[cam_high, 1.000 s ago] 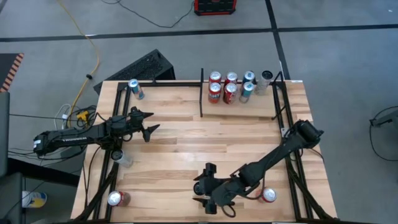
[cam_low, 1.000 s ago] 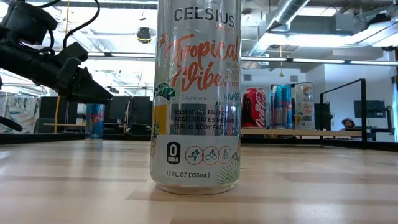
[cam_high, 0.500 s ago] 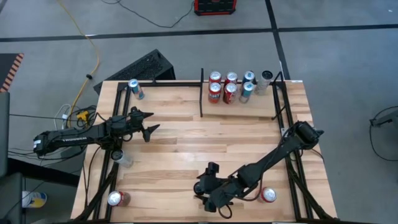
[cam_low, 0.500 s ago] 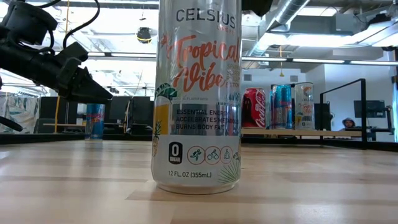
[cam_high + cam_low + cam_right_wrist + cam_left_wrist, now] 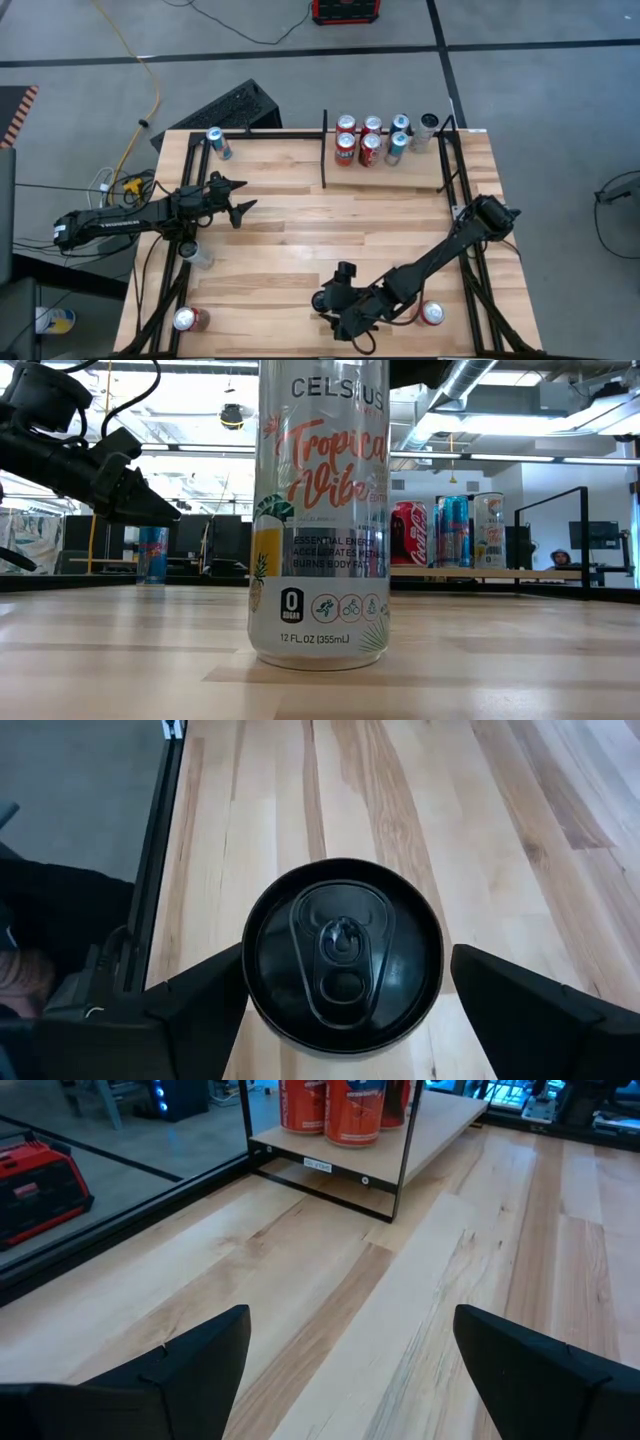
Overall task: Place canned beverage on shelf
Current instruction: Put the bottom white-yellow soda can on the shelf aligned with the other soda can
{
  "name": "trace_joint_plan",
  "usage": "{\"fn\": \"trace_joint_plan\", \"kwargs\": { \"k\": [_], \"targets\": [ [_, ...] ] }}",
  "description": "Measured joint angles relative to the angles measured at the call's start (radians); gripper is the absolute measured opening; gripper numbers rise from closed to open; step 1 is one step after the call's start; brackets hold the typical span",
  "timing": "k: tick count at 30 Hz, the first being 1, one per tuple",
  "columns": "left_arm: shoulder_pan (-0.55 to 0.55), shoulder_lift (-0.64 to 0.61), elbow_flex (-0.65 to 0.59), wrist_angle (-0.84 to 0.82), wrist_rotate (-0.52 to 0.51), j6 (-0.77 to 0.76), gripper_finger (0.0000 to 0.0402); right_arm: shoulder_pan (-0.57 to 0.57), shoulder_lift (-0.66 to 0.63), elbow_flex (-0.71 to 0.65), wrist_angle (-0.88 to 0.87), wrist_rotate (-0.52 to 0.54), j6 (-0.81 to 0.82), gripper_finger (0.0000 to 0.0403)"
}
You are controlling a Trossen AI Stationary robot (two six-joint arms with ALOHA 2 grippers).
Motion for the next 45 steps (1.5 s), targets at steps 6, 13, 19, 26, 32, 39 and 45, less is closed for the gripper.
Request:
{"fn": "trace_joint_plan", "kwargs": {
  "k": [6,13,19,26,32,39,45],
  "targets": [
    [0.000,0.000,0.000,0.000,0.000,0.000,0.0334,0.010,0.000,0.000,0.015,0.001,0.000,0.0361],
    [0.000,0.000,0.000,0.000,0.000,0.000,0.0334,0.010,0.000,0.000,0.016,0.001,0.001,0.0303],
    [0.000,0.000,0.000,0.000,0.000,0.000,0.0334,0.010,-0.013,-0.002,-0.001,0.036,-0.003,0.0276],
    [0.000,0.000,0.000,0.000,0.000,0.000,0.0334,0.030,-0.172,-0.001,-0.249,0.158,0.071,0.0276],
    [0.000,0.000,0.000,0.000,0.000,0.000,0.0334,0.027,-0.317,-0.001,-0.623,0.229,0.237,0.0276],
    [0.000,0.000,0.000,0.000,0.000,0.000,0.0334,-0.009,-0.489,-0.090,-0.961,0.410,0.490,0.0276],
    [0.000,0.000,0.000,0.000,0.000,0.000,0.0334,-0.108,-0.736,-0.317,-0.958,0.385,0.576,0.0276]
  ]
}}
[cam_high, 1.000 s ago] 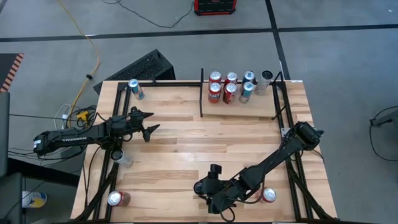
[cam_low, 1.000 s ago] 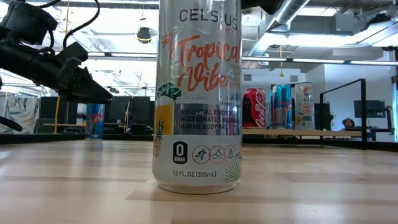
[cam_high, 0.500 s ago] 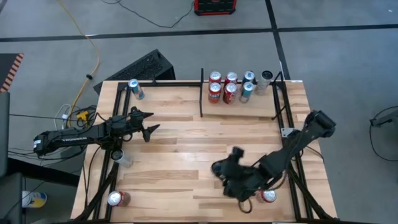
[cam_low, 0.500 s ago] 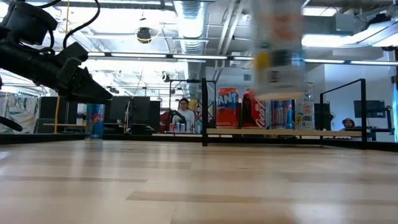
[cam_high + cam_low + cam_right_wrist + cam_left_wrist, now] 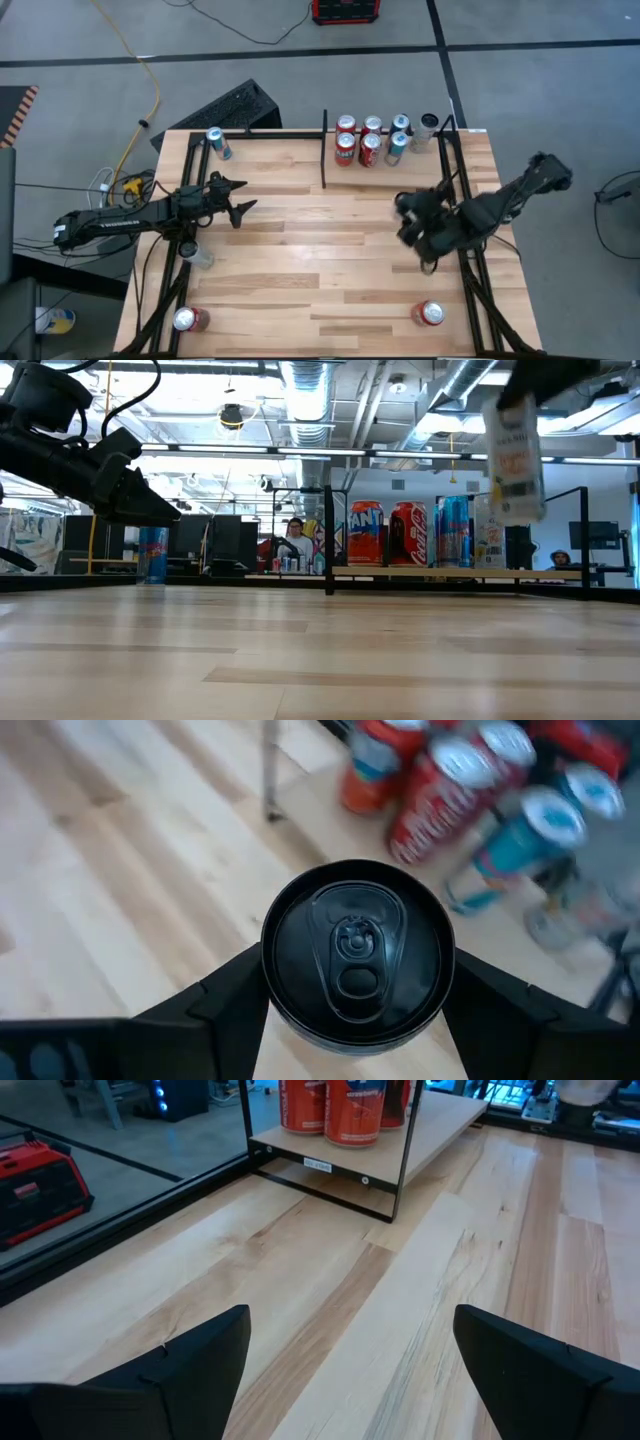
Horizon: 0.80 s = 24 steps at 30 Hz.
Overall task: Place canned beverage on shelf
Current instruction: Put the bottom white-yellow soda can on the shelf aligned with the other soda can
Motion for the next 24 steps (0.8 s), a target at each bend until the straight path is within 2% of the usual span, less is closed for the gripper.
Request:
{"fn": "trace_joint_plan", "kwargs": {
  "k": [6,12,20,24],
  "targets": [
    [0.000,0.000,0.000,0.000,0.000,0.000,0.0334,-0.162,-0.199,-0.127,0.035,0.008,-0.028,0.0276],
    [0.000,0.000,0.000,0.000,0.000,0.000,0.0334,-0.391,-0.275,-0.194,0.161,-0.006,-0.226,0.0276],
    [0.000,0.000,0.000,0.000,0.000,0.000,0.0334,-0.699,-0.311,-0.336,0.400,-0.195,-0.514,0.0276],
    [0.000,0.000,0.000,0.000,0.000,0.000,0.0334,-0.816,-0.359,-0.384,0.503,-0.278,-0.624,0.0276]
  ]
}}
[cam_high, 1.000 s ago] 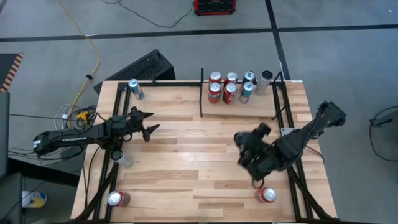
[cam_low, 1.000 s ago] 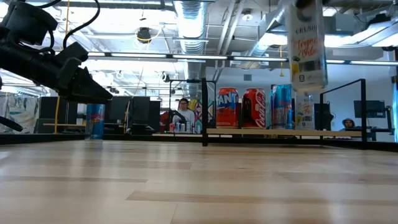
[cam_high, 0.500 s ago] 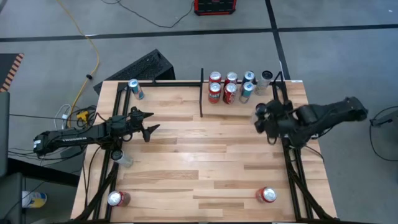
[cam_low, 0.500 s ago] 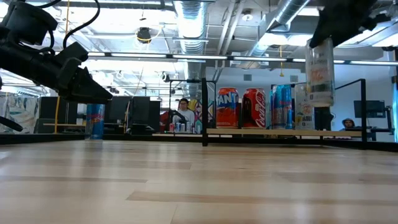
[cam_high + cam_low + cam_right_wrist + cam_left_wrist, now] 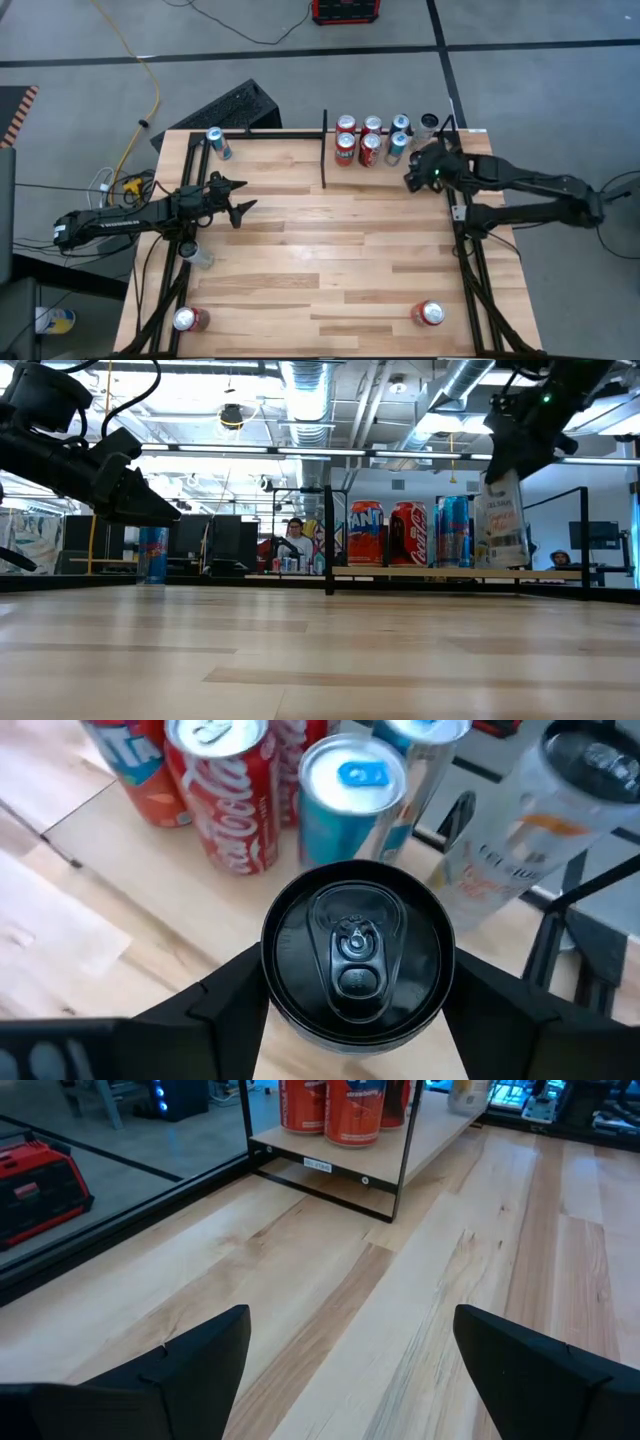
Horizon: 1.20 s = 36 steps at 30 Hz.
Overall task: Place canned beverage on shelf
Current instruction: Put the bottom white-yellow soda can on the shelf aligned with the other soda can
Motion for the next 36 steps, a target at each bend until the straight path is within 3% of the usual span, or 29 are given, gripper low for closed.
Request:
{"fn": "trace_joint_plan", "kwargs": {
  "k": [8,13,19,28,36],
  "targets": [
    [0.000,0.000,0.000,0.000,0.000,0.000,0.0334,-0.206,-0.074,-0.058,0.086,-0.161,-0.156,0.0276],
    [0.000,0.000,0.000,0.000,0.000,0.000,0.0334,-0.292,-0.078,-0.073,0.115,-0.199,-0.210,0.0276],
    [0.000,0.000,0.000,0.000,0.000,0.000,0.0334,-0.333,-0.077,-0.082,0.153,-0.242,-0.240,0.0278],
    [0.000,0.000,0.000,0.000,0.000,0.000,0.0334,-0.340,-0.077,-0.083,0.150,-0.234,-0.241,0.0385],
    [0.000,0.000,0.000,0.000,0.000,0.000,0.0334,-0.339,-0.077,-0.042,0.147,-0.218,-0.209,0.0388]
  ]
}}
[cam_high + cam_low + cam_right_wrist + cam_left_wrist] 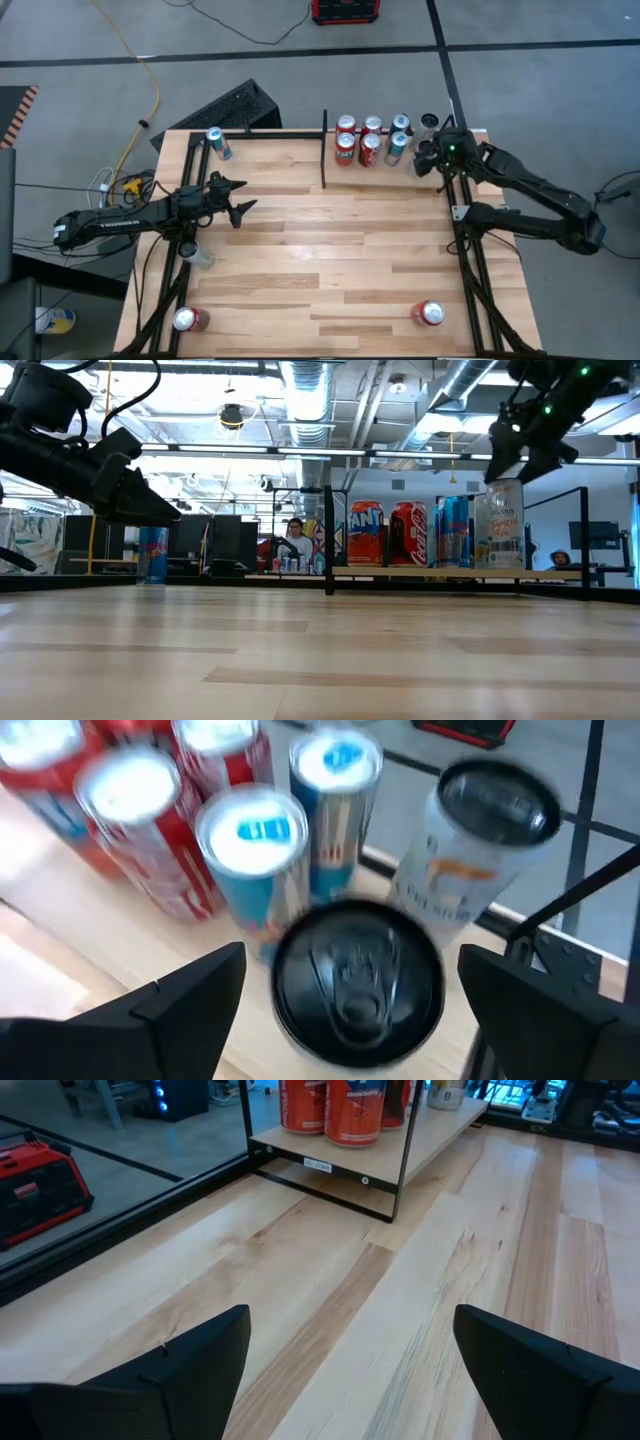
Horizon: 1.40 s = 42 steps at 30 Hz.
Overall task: Place canned beverage on shelf
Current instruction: Put the bottom white-yellow soda can on the shelf aligned with the other soda can
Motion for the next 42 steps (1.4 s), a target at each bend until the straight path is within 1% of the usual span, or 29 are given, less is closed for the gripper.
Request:
{"fn": "trace_joint_plan", "kwargs": {
  "k": [4,7,9,14,19,23,30,35,38,42],
  "targets": [
    [0.000,0.000,0.000,0.000,0.000,0.000,0.0334,0.014,0.000,0.063,-0.023,0.009,0.116,0.0385],
    [0.000,0.000,0.000,0.000,0.000,0.000,0.0334,0.044,0.001,0.083,-0.045,0.029,0.213,0.0385],
    [0.000,0.000,0.000,0.000,0.000,0.000,0.0334,0.072,0.009,0.084,-0.073,0.069,0.288,0.0385],
    [0.000,0.000,0.000,0.000,0.000,0.000,0.0334,0.166,0.060,0.084,-0.137,0.229,0.456,0.0386],
    [0.000,0.000,0.000,0.000,0.000,0.000,0.0334,0.257,0.142,0.084,-0.128,0.348,0.553,0.0386],
    [0.000,0.000,0.000,0.000,0.000,0.000,0.0334,0.290,0.201,0.084,-0.134,0.417,0.624,0.0386],
    [0.000,0.000,0.000,0.000,0.000,0.000,0.0334,0.288,0.275,0.084,-0.150,0.427,0.664,0.0384],
    [0.000,0.000,0.000,0.000,0.000,0.000,0.0334,0.288,0.293,0.084,-0.159,0.427,0.670,0.0375],
    [0.000,0.000,0.000,0.000,0.000,0.000,0.0334,0.288,0.295,0.084,-0.177,0.427,0.671,0.0354],
    [0.000,0.000,0.000,0.000,0.000,0.000,0.0334,0.278,0.295,0.084,-0.213,0.426,0.672,0.0309]
  ]
}}
